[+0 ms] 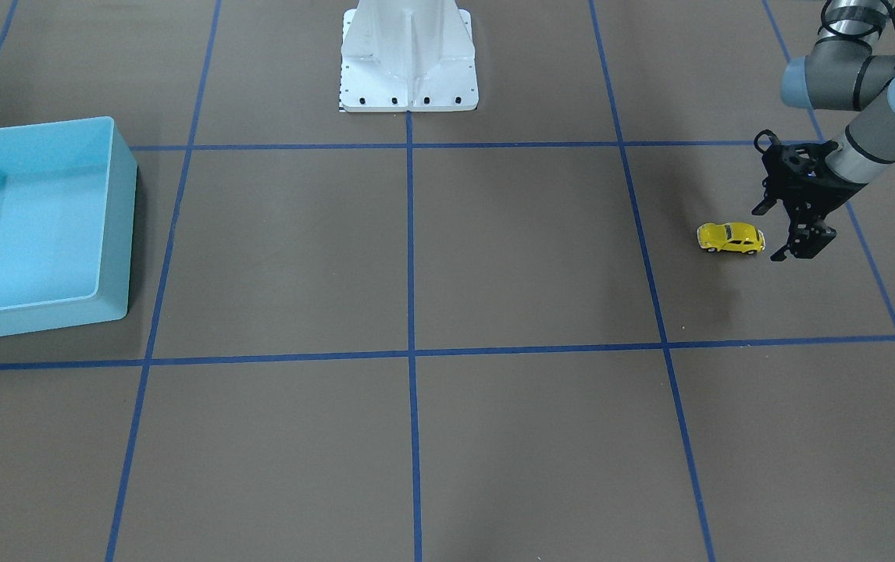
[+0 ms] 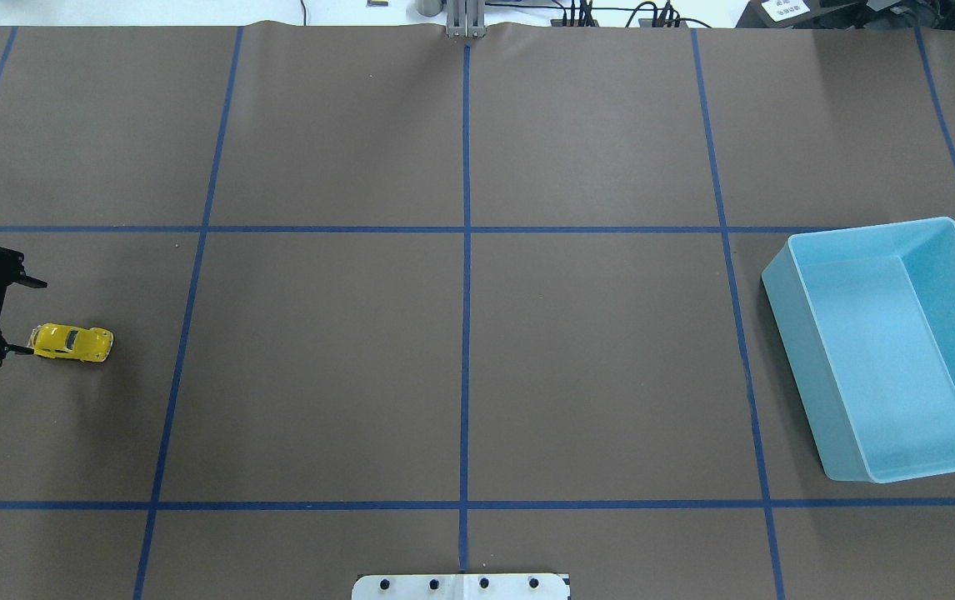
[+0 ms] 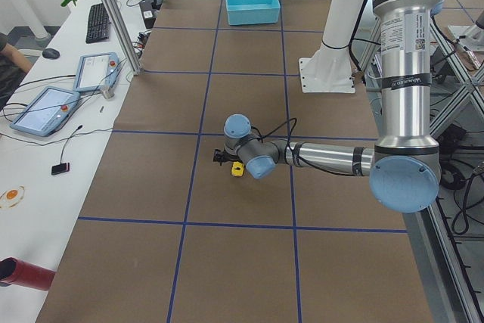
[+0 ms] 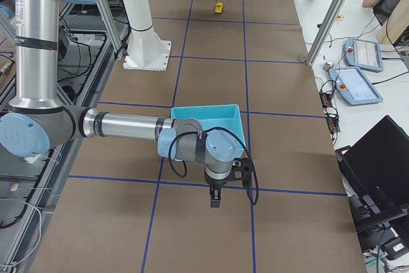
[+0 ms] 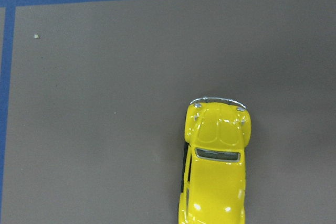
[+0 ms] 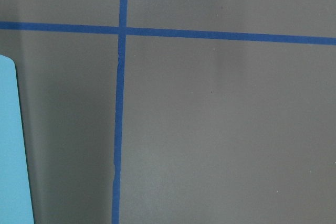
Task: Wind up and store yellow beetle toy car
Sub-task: 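Lower the left gripper over the yellow beetle toy car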
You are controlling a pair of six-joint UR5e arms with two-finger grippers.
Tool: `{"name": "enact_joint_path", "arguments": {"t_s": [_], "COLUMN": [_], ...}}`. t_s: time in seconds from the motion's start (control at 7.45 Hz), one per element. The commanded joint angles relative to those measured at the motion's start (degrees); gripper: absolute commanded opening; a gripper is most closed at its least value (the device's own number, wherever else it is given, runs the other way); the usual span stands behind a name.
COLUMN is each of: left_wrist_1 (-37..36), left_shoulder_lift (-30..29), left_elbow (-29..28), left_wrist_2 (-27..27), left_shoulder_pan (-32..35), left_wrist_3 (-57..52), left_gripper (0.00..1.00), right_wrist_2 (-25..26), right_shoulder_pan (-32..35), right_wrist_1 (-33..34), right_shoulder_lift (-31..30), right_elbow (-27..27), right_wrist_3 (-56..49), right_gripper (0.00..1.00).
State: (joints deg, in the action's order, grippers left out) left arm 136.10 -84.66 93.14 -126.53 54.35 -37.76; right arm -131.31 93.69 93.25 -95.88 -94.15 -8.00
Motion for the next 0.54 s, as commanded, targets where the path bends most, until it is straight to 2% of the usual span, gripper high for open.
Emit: {"name": "enact_joint_path", "arguments": {"t_s": [0.0,0.4], "left_wrist_1": [0.30,0.30], "left_shoulder_lift": [0.11,0.55], "left_elbow": [0.11,-0.23], "left_wrist_2": [-3.43,-3.64], "left_shoulder_pan": [-0.04,-0.65], "left_wrist_3": [0.49,0.75], "left_gripper": [0.99,0.99], "right_wrist_2": [0.00,0.00], "right_shoulder_pan": [0.00,0.00], "right_wrist_1": [0.00,0.00], "right_shoulder_lift": [0.00,0.00], "right_elbow": [0.02,0.02], "right_wrist_3": [0.00,0.00], "right_gripper": [0.99,0.99]}}
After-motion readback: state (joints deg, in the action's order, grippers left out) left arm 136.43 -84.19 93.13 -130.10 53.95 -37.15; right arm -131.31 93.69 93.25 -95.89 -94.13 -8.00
